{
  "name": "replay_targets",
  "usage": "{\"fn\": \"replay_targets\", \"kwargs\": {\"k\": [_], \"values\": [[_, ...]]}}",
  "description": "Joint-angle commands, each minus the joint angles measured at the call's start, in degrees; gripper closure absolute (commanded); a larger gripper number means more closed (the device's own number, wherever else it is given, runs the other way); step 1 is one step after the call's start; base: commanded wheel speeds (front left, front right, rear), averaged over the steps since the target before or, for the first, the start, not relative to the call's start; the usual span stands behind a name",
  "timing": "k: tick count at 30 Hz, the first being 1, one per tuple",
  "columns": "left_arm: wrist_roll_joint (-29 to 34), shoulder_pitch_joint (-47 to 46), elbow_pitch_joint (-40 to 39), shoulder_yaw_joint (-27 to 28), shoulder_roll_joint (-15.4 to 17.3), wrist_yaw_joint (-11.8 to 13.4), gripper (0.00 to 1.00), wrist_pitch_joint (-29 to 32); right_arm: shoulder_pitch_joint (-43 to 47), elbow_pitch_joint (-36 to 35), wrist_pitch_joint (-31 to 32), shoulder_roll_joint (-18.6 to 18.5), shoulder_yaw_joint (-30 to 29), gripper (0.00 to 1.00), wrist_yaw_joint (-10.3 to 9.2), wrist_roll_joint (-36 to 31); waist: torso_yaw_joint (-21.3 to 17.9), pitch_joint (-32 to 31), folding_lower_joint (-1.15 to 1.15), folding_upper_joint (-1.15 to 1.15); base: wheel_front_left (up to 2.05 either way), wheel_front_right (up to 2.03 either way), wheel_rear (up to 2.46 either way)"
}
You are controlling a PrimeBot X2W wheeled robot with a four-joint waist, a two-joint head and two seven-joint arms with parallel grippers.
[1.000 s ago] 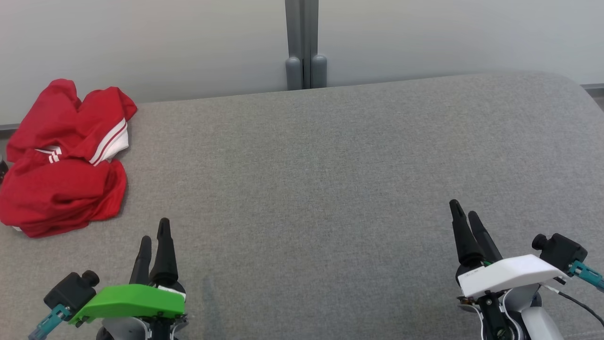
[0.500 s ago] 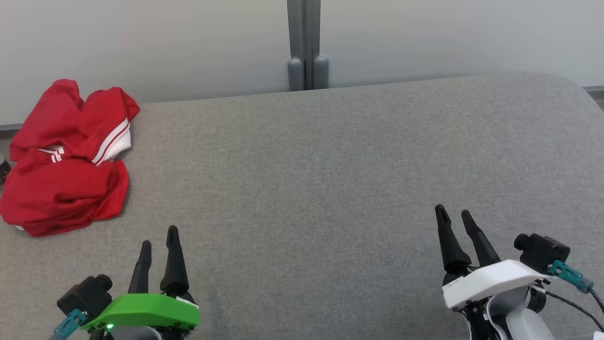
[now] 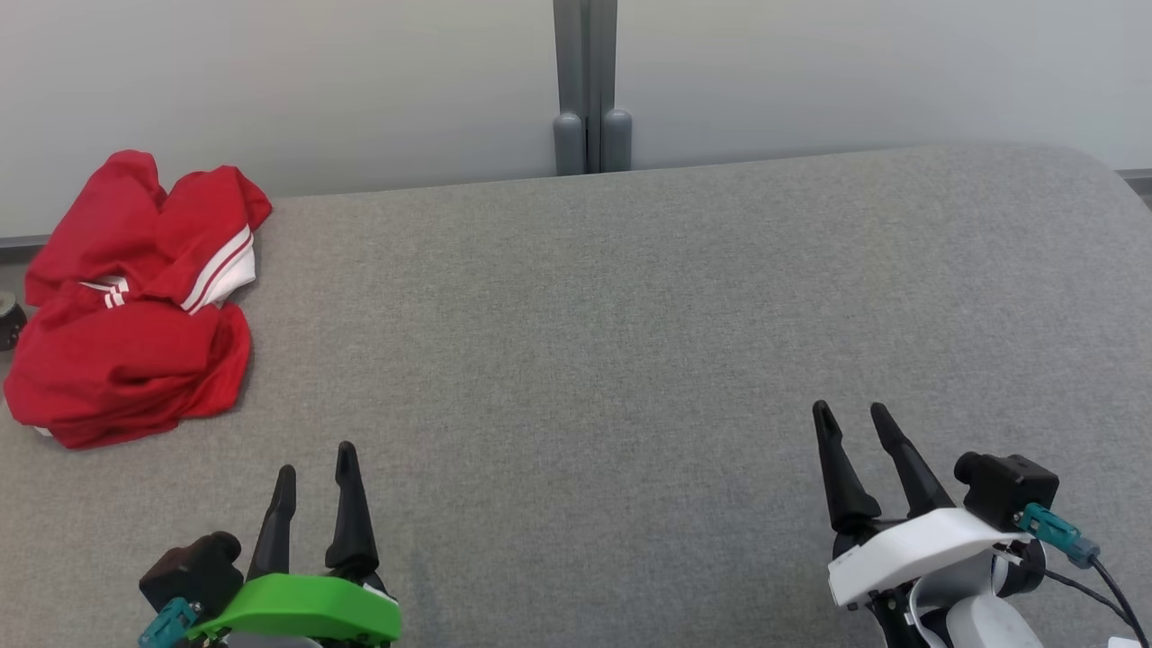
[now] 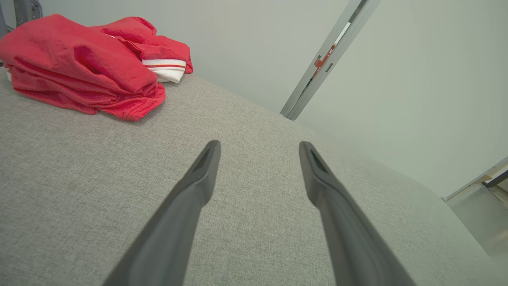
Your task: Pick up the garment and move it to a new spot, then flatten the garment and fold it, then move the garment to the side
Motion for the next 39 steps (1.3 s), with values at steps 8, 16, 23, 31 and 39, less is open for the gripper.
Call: {"fn": "replay_targets", "kwargs": {"k": [8,16,23,31,39], "values": [[5.57,0.74,-0.09,0.08,0.47,0.65,0.00,-1.49,0.20,0.49,-1.53,-0.33,0.48,0.00,0.02,-5.58,0.14,-0.07,-0.01,0.00,0.00,0.00,0.00],[9.25,0.99,0.55,-0.08,0.51,0.80,0.00,-2.49,0.19,0.79,-2.55,-0.37,0.67,0.00,0.02,-9.78,0.26,-0.09,-0.01,0.00,0.00,0.00,0.00],[12.47,1.35,1.40,-1.03,0.52,0.78,0.00,-3.28,0.31,0.82,-3.39,-0.41,0.86,0.00,0.03,-13.40,0.39,-0.15,-0.01,0.00,0.00,0.00,0.00],[15.18,1.68,1.50,-1.73,0.55,1.07,0.00,-4.27,0.35,0.88,-4.32,-0.44,1.11,0.00,0.03,-17.14,0.52,-0.17,-0.01,0.00,0.00,0.00,0.00],[17.29,1.91,1.74,-2.37,0.58,1.15,0.00,-5.10,0.33,0.69,-5.19,-0.45,1.17,0.00,0.03,-20.13,0.64,-0.17,-0.01,0.00,0.00,0.00,0.00]]}}
